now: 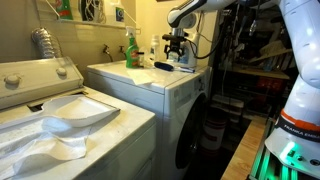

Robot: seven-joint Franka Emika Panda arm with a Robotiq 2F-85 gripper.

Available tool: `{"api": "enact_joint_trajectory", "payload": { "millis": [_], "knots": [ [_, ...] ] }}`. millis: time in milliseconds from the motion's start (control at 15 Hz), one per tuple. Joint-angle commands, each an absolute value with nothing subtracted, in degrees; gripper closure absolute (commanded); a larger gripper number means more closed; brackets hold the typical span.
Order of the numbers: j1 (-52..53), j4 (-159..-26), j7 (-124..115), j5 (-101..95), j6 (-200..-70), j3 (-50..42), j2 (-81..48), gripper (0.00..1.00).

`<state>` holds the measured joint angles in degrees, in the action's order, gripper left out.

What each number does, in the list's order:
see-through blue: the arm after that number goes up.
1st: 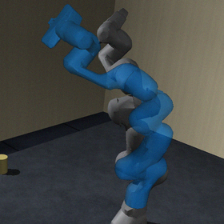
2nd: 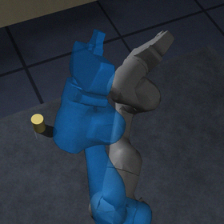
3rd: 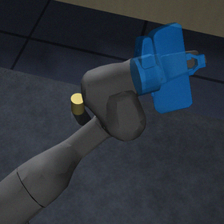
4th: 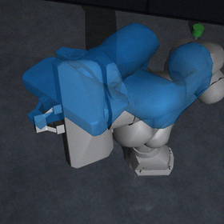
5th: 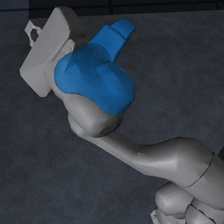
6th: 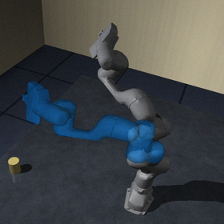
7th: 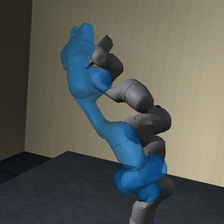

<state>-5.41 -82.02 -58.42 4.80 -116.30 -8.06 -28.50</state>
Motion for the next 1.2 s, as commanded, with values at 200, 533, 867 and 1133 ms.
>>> {"api": "enact_joint_trajectory", "payload": {
  "millis": [200, 533, 867, 1133],
  "knots": [
    [-5.2, -80.4, -60.8, 4.9, -113.3, -8.8, -29.0, 0.48],
    [-5.0, -80.7, -61.3, 4.3, -112.0, -9.0, -28.6, 0.38],
    [-5.3, -82.2, -61.0, 5.0, -111.7, -8.8, -27.3, 0.10],
    [-5.0, -82.0, -61.0, 4.4, -110.6, -9.0, -27.1, 0.00]
  ]
}}
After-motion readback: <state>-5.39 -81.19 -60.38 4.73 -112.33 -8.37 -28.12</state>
